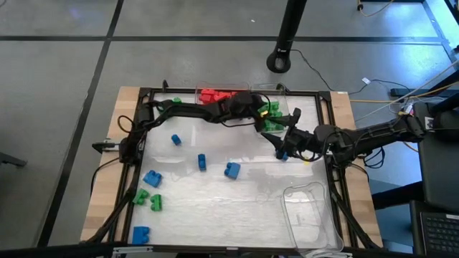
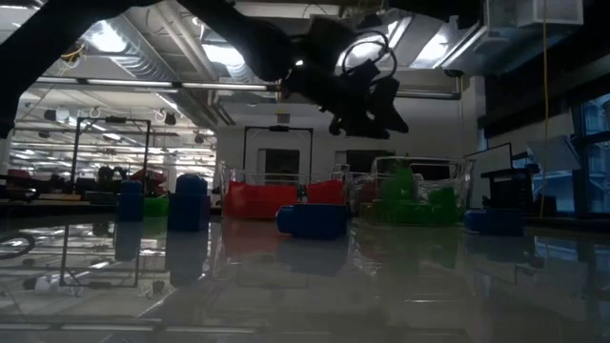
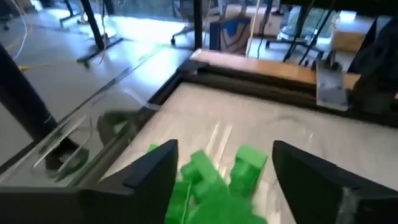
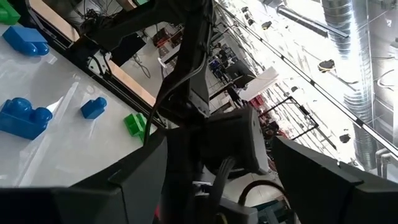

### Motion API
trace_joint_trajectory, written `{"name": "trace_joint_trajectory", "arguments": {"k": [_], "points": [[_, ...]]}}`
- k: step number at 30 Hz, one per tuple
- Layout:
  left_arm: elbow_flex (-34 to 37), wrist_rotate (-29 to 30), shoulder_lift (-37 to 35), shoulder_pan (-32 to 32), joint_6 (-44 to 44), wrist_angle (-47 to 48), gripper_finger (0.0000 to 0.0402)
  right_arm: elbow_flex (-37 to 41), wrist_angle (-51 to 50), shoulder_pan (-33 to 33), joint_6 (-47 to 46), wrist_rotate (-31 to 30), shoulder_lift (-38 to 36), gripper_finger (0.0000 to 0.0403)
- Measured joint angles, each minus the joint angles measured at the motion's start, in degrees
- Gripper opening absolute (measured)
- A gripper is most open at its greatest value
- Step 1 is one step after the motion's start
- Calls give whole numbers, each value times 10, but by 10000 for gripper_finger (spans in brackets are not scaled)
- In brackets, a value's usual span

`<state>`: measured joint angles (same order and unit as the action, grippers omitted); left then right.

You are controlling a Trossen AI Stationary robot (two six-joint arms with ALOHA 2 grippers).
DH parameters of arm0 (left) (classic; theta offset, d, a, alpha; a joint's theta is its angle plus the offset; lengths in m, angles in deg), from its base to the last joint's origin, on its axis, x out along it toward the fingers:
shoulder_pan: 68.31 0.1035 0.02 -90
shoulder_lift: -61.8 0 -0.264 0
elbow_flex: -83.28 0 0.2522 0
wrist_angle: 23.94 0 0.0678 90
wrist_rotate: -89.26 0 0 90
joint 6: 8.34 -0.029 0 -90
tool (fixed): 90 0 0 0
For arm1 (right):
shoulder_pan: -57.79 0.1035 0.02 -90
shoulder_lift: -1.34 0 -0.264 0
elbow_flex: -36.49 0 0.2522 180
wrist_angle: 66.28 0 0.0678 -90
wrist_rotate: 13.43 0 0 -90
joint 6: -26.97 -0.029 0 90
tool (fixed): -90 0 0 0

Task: Sort blocks
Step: Put the green game piece into the top right transparent bin

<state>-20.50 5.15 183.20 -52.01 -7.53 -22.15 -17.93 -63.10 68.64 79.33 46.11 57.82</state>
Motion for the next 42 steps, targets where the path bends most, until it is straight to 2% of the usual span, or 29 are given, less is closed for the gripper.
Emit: {"name": "trace_joint_trajectory", "arguments": {"k": [5, 11, 18, 24, 31, 35, 42], "points": [[0, 1, -33, -11, -21, 97, 277, 0, -5, 0, 0, 0, 0, 289], [-1, 6, -118, -63, -23, 305, 280, 0, -14, 0, 0, 0, 0, 289], [-1, 114, -218, -183, 63, 528, 280, 0, -5, 0, -9, 18, 0, 289], [0, 181, -259, -308, 263, 701, 280, 0, -4, 0, -9, 20, 0, 289], [11, 188, -258, -442, 534, 826, 280, 0, -4, 0, -21, 27, 0, 289], [25, 178, -257, -512, 703, 868, 280, 0, -4, 0, -41, 30, 0, 289], [66, 113, -257, -614, 942, 881, 280, 0, 0, 0, -48, 31, 0, 289]]}}
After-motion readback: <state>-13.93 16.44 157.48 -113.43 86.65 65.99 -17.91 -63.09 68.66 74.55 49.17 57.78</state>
